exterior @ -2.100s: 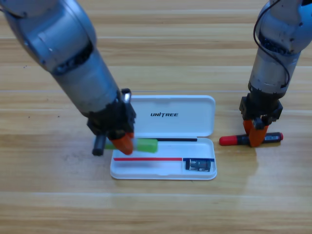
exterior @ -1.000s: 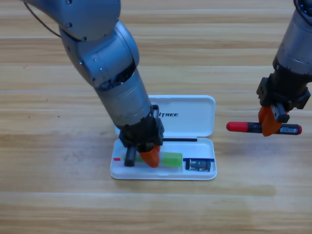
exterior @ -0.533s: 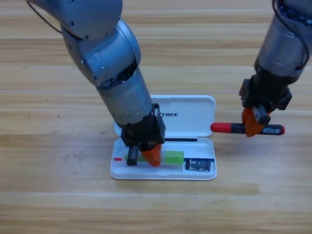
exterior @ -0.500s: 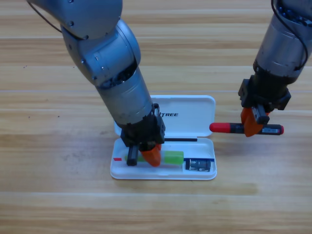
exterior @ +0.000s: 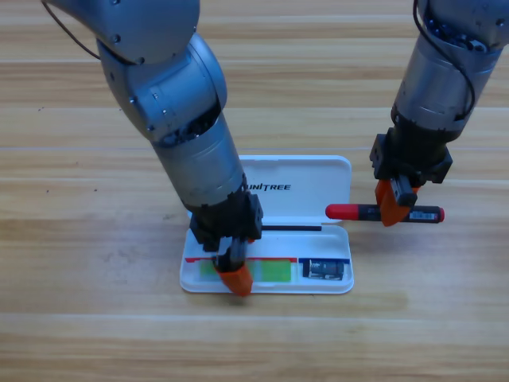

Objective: Clean up eraser and pencils

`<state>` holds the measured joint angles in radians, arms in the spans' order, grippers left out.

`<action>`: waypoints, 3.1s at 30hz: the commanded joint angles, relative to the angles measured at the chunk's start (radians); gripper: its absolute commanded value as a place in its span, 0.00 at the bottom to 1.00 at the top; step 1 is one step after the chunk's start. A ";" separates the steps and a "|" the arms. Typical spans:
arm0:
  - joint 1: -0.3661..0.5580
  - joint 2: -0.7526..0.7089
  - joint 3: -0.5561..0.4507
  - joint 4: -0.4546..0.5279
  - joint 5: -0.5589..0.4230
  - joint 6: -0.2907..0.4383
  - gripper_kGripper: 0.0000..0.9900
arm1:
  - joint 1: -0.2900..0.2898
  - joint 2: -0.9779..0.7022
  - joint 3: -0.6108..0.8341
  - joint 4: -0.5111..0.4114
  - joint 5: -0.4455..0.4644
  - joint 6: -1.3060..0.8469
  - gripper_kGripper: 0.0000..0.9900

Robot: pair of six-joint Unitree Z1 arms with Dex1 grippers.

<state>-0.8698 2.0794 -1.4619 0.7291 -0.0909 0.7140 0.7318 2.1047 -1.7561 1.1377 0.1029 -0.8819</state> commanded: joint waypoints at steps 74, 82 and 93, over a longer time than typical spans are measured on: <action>0.718 0.140 -0.198 -0.028 -0.721 0.332 0.00 | 0.169 -0.462 0.230 -0.228 0.402 0.345 0.99; 0.664 0.249 -0.226 0.001 -0.777 0.355 0.00 | 0.169 -0.485 0.245 -0.236 0.399 0.351 0.99; 0.580 0.320 -0.255 0.142 -0.819 0.450 0.00 | 0.169 -0.492 0.256 -0.243 0.399 0.356 0.99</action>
<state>-0.2335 2.3307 -1.7153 0.8369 -0.8917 1.1392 0.9084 1.6282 -1.5345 0.9066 0.5025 -0.5309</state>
